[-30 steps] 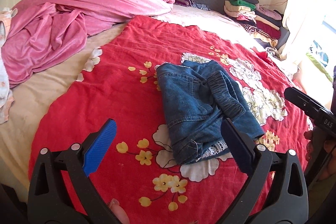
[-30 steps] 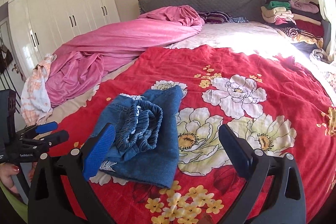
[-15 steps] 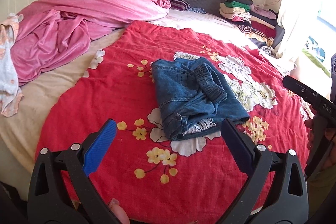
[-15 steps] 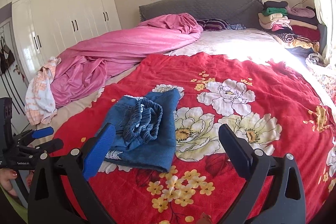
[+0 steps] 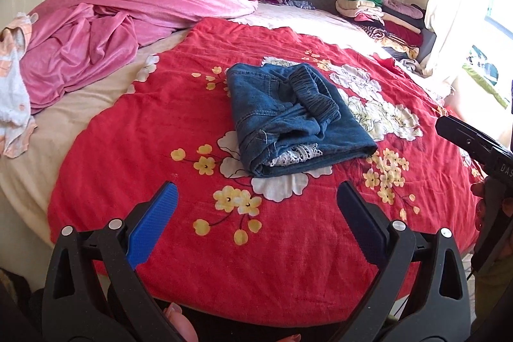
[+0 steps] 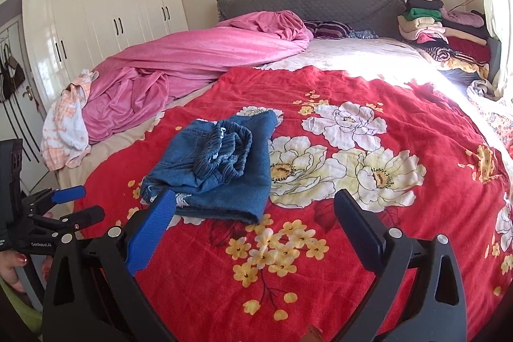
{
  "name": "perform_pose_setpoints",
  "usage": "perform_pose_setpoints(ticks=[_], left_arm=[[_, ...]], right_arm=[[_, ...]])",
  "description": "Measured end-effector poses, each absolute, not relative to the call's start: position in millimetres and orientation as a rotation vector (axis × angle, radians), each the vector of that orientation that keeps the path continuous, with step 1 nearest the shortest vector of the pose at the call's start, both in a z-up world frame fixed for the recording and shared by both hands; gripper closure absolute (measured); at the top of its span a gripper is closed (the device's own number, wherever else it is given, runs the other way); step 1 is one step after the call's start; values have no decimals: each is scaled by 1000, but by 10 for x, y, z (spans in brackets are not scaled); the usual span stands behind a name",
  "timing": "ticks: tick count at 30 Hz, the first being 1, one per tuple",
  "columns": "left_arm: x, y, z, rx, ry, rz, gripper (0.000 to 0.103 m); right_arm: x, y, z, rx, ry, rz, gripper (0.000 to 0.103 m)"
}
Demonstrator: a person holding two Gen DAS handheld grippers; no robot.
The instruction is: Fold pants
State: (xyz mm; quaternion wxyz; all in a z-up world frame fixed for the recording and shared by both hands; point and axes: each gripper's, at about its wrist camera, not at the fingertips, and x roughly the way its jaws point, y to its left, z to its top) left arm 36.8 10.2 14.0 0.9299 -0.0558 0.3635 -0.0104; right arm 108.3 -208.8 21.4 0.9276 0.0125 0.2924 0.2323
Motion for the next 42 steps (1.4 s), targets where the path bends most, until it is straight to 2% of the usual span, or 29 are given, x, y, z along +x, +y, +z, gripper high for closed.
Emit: perform_pose_setpoints(ticks=[11,42], left_arm=[[339,-1,-52,-119,787,-23,10],[334,14,-102,-136,798,-21,10]], right_arm=[[1029,-2086,-102,28,685,477,5],[1034,-1974,-156,12,715,495,5]])
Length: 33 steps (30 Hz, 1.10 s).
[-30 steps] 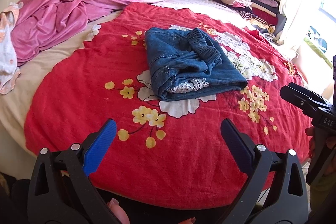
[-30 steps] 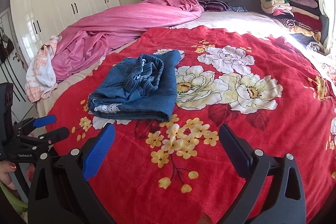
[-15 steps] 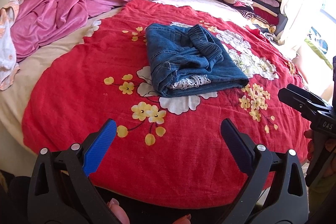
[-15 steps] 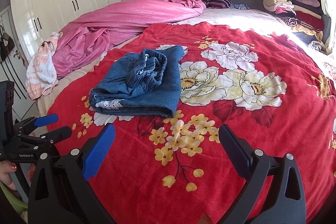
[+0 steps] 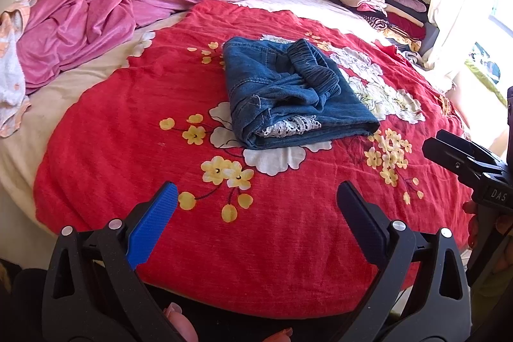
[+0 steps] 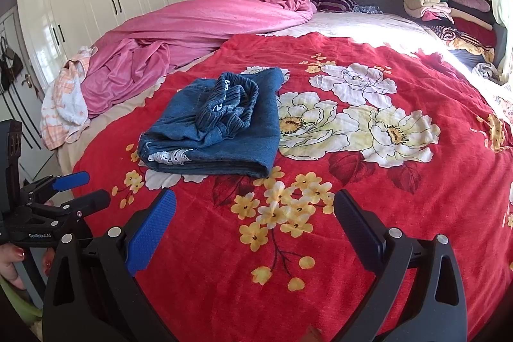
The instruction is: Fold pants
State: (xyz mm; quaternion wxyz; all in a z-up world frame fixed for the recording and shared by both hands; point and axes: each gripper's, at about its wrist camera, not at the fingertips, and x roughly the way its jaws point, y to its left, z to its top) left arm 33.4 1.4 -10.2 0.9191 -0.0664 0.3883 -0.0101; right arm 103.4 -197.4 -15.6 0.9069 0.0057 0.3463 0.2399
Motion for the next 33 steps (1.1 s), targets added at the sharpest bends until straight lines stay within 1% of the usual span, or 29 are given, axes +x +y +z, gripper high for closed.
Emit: perform_pose_setpoints(ticks=[33], left_arm=[[313,79,-64,-151,795,14,10]], right_arm=[[1036,-1945,-136,9,718,498,5]])
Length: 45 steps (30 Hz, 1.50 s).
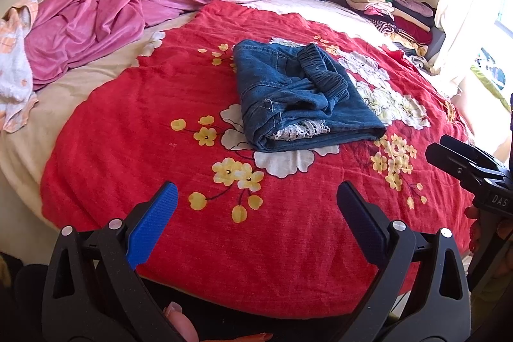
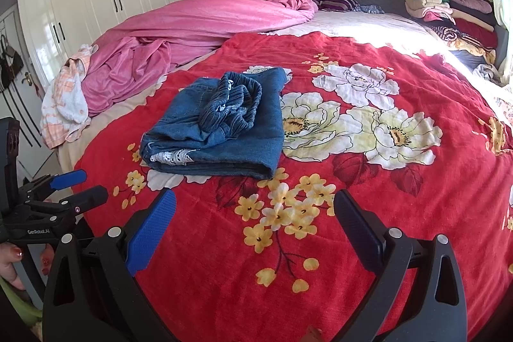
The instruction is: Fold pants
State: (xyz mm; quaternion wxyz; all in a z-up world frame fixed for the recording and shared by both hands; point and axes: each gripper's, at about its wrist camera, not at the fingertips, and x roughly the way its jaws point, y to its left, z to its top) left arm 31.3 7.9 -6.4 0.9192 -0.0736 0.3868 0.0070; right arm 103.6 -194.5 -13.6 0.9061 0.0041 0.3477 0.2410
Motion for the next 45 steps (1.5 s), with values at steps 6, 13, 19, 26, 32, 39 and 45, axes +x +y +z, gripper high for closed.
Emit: perform_pose_setpoints(ticks=[6,13,19,26,32,39,45], left_arm=[[310,78,-62,-153,795,14,10],[313,85,-73,-157,802,17,10],[308,87,-93,-166,803,6,10],[318,97,-113,-174,817,12,10],[351,172,-143,-174,840,42,10],[469,481,-201,-247,851,108,10],[875,1071,-172,-335,851,165,10]], right_arm=[[1042,-1943,-142,13,725,501,5],[1043,-1944,-140,12,726,500,5],[1051,-1965,-160,11,727,492,5],[1069,-1990,-170,9,731,487,5],[1104,-2015,-212,2,746,474,5],[1269,-2182,-341,36,798,445,5],[1630,-2937,-338,74,787,227,5]])
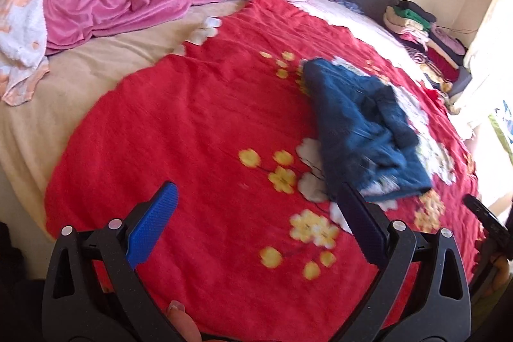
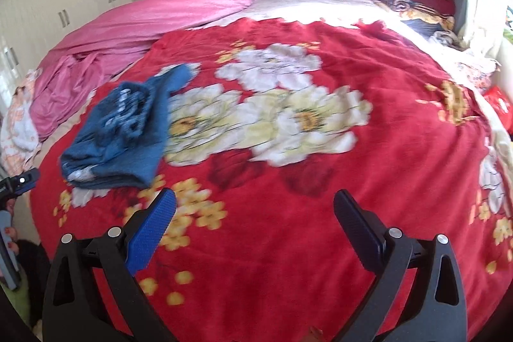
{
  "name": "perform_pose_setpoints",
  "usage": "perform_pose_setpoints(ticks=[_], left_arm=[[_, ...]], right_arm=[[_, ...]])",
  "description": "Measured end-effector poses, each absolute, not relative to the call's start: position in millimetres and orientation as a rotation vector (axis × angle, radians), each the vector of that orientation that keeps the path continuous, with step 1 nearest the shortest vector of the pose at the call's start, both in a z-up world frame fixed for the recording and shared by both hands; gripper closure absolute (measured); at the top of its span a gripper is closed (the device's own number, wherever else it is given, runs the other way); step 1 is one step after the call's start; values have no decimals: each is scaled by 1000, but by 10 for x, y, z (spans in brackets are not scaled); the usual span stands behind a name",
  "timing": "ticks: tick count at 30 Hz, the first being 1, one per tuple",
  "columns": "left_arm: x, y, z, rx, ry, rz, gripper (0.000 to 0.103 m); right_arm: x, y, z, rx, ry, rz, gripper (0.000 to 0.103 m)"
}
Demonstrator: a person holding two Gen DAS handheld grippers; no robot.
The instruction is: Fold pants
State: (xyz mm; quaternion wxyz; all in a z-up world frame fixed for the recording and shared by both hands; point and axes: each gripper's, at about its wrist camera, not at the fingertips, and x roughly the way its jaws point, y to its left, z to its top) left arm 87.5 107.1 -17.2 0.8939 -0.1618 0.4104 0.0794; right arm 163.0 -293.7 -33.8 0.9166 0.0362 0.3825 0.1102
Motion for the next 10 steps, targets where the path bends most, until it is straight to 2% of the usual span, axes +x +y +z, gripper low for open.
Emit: perform_pose_setpoints(ticks=[6,10], left_arm=[[1758,2003,-329,-277,955,459,10],[2299,2499,-557,-288,1007,525,10]], right_arm=[[2302,-4209,-330,128,806,-77,5],[2898,-4984,-573,145,877,-233,5]])
